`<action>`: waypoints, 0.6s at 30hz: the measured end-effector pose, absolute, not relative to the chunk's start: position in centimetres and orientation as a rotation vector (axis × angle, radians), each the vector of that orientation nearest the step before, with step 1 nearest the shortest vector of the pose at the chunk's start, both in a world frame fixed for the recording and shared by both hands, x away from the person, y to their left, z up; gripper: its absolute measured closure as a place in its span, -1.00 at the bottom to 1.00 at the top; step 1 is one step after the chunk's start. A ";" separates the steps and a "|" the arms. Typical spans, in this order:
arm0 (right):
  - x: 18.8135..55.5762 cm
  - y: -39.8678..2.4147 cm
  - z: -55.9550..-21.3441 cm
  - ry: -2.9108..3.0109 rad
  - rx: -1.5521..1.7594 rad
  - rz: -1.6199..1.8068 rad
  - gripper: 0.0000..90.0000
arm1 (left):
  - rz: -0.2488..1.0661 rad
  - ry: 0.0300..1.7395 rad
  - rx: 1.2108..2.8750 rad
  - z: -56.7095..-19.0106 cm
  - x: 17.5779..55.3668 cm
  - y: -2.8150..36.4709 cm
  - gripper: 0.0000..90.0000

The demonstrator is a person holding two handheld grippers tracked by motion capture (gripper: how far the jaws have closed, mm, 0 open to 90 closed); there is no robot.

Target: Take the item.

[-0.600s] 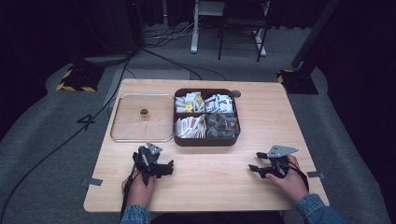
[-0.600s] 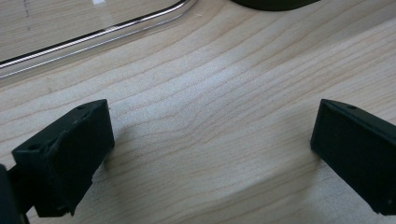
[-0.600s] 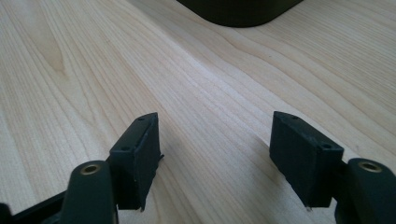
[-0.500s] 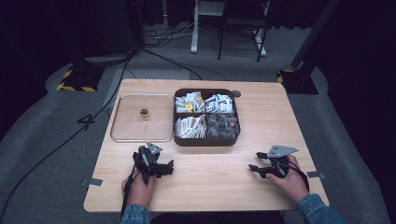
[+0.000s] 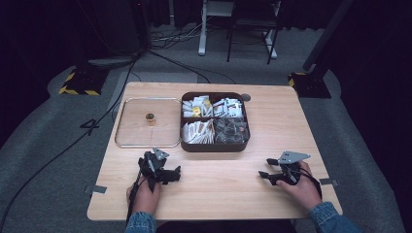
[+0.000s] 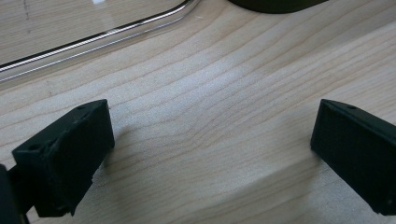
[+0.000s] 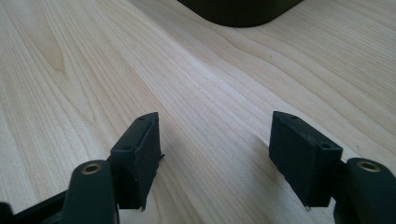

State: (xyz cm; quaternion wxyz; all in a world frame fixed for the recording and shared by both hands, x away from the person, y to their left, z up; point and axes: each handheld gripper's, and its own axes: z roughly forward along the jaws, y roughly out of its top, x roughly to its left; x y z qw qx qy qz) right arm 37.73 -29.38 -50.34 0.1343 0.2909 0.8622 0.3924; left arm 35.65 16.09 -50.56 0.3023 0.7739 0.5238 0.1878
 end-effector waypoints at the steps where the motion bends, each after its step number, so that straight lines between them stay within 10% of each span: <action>1: 37.6 -29.4 -50.3 2.503 0.836 1.150 -0.12 | 0.499 1.388 2.052 -50.6 35.7 16.1 -1.00; 18: 39.1 -28.5 -43.4 2.449 1.005 1.153 0.08 | 0.495 1.389 2.054 -50.5 35.6 16.1 -1.00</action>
